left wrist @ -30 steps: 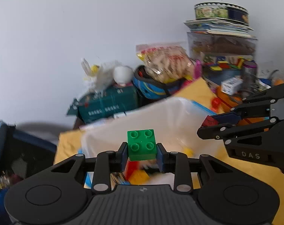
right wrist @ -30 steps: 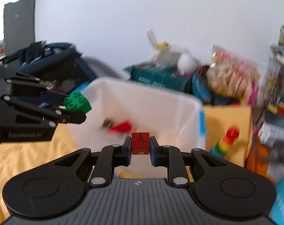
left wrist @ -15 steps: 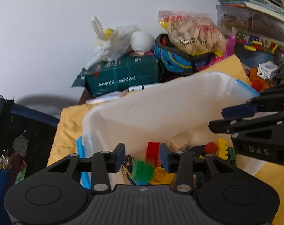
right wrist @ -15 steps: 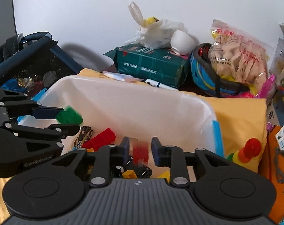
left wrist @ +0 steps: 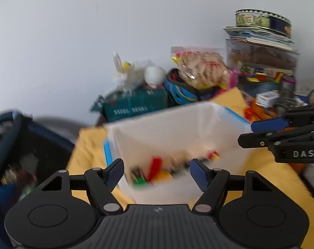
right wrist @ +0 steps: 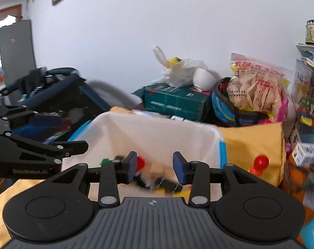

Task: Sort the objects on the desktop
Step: 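Bring both tools back to the toy pile, then grasp the blue curved piece with the left tool while the right tool grasps the frog figure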

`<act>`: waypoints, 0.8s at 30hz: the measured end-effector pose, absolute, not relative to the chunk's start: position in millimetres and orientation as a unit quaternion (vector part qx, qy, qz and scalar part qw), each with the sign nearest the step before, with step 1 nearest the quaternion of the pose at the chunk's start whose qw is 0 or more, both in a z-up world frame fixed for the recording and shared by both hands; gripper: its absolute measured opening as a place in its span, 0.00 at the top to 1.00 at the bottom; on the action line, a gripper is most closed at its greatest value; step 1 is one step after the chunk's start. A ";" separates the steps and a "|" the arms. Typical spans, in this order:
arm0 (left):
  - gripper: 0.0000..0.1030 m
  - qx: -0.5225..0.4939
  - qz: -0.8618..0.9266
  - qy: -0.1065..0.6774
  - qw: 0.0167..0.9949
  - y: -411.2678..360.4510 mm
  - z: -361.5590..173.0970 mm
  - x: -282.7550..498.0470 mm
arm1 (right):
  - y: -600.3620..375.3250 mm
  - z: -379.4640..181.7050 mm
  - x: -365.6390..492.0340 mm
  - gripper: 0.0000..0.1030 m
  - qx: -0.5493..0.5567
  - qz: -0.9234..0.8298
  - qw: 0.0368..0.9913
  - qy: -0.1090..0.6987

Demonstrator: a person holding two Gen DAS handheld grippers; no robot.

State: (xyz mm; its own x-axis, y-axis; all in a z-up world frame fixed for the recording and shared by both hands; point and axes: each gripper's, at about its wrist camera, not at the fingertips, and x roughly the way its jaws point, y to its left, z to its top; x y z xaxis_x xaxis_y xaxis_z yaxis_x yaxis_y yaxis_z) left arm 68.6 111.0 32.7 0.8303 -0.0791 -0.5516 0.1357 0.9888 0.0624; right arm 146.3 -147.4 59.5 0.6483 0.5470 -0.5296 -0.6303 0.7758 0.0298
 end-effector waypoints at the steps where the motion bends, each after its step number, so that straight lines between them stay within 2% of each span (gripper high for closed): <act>1: 0.28 0.042 -0.067 0.293 0.953 112.3 25.8 58.2 | -152.1 56.4 137.1 0.59 -0.081 0.327 0.903 0.266; 4: 0.28 0.030 -0.095 0.325 0.940 110.2 -3.4 36.6 | -158.9 36.9 116.9 0.59 -0.095 0.331 0.895 0.285; 7: 0.29 0.050 -0.105 0.378 0.919 102.4 -36.2 26.7 | -158.6 6.4 113.9 0.60 -0.088 0.330 0.878 0.336; 10: 0.29 0.060 -0.113 0.394 0.910 99.7 -54.1 15.7 | -152.8 -19.6 117.5 0.64 -0.078 0.326 0.863 0.379; 24: 0.29 0.053 -0.098 0.393 0.913 108.5 -63.9 7.7 | -95.3 -63.8 132.7 0.67 -0.150 0.329 0.844 0.397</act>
State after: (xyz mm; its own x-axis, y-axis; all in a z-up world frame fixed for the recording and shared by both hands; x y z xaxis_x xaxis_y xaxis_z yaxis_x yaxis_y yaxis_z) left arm 7.7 108.5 -63.9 0.6725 -0.1376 -0.7272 0.2216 0.9749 0.0204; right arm 132.7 -95.3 -63.8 0.4685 0.4369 -0.7679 -0.6748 0.7379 0.0081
